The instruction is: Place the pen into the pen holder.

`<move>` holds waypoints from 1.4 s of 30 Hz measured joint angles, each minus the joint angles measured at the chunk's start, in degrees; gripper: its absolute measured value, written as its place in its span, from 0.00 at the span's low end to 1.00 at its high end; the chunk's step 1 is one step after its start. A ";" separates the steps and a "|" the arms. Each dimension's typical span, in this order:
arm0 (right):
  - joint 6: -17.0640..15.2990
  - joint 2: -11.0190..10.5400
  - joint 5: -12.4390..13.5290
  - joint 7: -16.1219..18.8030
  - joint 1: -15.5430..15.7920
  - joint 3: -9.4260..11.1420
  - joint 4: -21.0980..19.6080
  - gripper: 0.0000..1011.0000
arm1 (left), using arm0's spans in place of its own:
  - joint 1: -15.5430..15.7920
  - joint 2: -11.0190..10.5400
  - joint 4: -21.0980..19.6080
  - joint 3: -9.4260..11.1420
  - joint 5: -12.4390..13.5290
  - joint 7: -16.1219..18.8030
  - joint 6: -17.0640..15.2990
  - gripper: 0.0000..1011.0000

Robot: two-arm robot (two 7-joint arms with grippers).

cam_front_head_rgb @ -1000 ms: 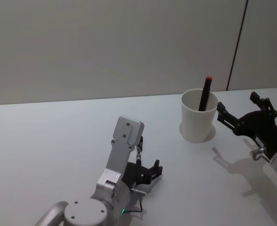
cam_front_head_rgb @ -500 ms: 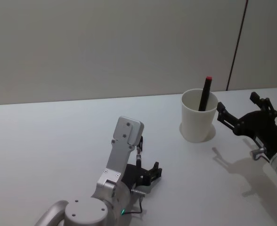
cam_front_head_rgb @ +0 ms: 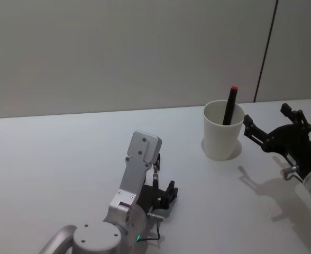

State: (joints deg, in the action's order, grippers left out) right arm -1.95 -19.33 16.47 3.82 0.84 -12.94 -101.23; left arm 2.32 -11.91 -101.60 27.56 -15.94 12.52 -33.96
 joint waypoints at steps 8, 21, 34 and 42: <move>0.00 0.00 0.00 0.00 0.00 0.00 0.00 0.99 | 0.00 0.04 0.00 -0.05 0.05 0.00 -0.19 0.51; 0.00 0.00 0.00 0.00 0.00 0.00 0.00 0.99 | 0.00 0.09 0.01 -0.08 0.08 0.01 -0.37 0.12; 0.00 0.00 0.00 0.00 0.00 0.00 0.00 0.99 | 0.00 0.09 0.01 -0.08 0.07 0.01 -0.34 0.12; 0.00 0.00 0.00 0.00 0.00 0.00 0.00 0.99 | -0.53 -0.22 -0.26 -0.41 0.12 -0.04 1.80 0.12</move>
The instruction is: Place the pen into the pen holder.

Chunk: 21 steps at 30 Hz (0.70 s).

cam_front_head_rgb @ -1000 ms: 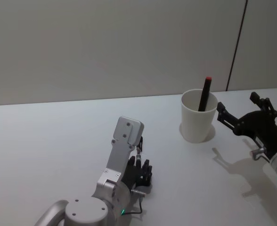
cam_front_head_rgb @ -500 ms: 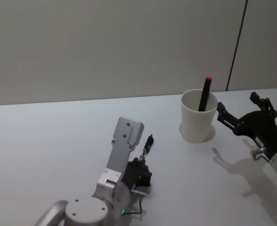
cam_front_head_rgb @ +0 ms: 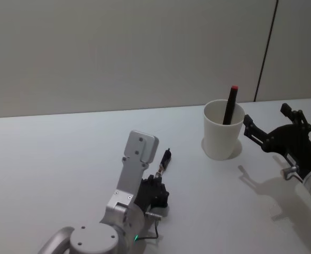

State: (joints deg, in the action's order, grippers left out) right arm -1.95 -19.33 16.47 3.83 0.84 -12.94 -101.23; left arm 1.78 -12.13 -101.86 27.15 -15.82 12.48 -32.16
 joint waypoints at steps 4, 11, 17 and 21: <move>0.00 0.00 0.00 0.00 0.00 0.00 0.00 0.99 | -0.52 -0.47 -0.54 -0.43 0.00 0.11 2.22 0.12; 0.00 0.00 0.00 0.00 0.00 0.00 0.00 0.99 | -1.88 -2.31 -2.71 -1.95 -0.11 0.98 7.65 0.12; 0.00 0.00 0.00 0.00 0.00 0.00 0.00 0.99 | -3.05 -4.36 -5.08 -3.56 -0.29 1.41 11.65 0.12; 0.00 0.00 0.00 0.00 0.00 0.00 0.00 0.99 | -3.76 -5.82 -6.80 -4.76 -0.45 1.40 13.95 0.12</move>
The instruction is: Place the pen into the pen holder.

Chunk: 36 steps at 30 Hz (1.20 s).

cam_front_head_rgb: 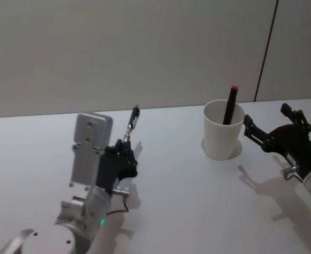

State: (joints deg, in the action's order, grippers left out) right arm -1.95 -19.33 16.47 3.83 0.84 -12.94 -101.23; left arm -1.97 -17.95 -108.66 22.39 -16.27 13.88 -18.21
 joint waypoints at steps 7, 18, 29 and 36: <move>0.00 0.00 0.00 0.00 0.00 0.00 0.00 0.99 | -0.51 -1.87 -1.96 -1.54 -0.16 -1.75 2.67 0.12; 0.00 0.00 0.00 0.00 0.00 0.00 0.00 0.99 | 0.11 -3.46 -3.22 -2.85 -0.32 -8.19 5.38 0.12; 0.00 0.00 0.00 0.00 0.00 0.00 0.00 0.99 | 2.03 -3.27 -2.44 -2.77 0.21 -16.57 6.40 0.12; 0.00 0.00 0.00 0.00 0.00 0.00 0.00 0.99 | 3.78 -2.10 -0.64 -1.82 1.56 -22.72 6.39 0.12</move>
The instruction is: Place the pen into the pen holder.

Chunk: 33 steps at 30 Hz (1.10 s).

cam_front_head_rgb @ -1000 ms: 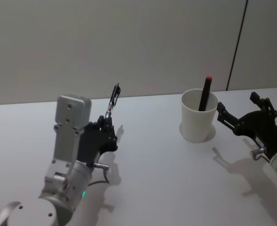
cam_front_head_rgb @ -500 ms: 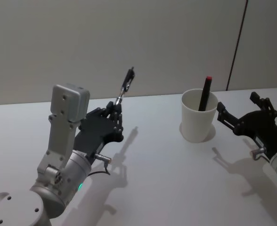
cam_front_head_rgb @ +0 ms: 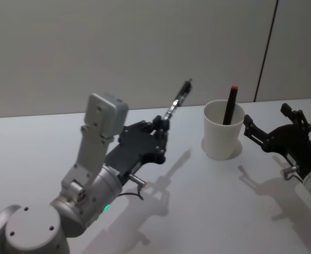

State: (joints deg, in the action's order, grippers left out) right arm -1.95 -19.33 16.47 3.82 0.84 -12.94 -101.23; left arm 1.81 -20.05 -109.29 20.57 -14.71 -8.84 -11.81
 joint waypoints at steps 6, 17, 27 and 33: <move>0.00 0.00 0.00 0.00 0.00 0.00 0.00 0.99 | 1.64 1.38 1.97 1.03 1.67 -3.99 -0.26 0.12; 0.00 0.00 0.00 0.00 0.00 0.00 0.00 0.99 | 3.51 3.04 4.22 2.07 3.42 -7.79 -0.18 0.12; 0.00 0.00 0.00 0.00 0.00 0.00 0.00 0.99 | 4.23 3.54 4.86 2.31 3.59 -9.42 0.17 0.12; 0.00 0.00 0.00 0.00 0.00 0.00 0.00 0.99 | 4.45 3.67 5.04 2.38 3.61 -9.89 0.27 0.12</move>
State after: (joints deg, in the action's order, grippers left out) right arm -1.95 -19.33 16.47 3.83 0.84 -12.94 -101.23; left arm 6.26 -16.38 -104.26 22.96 -11.10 -18.73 -11.55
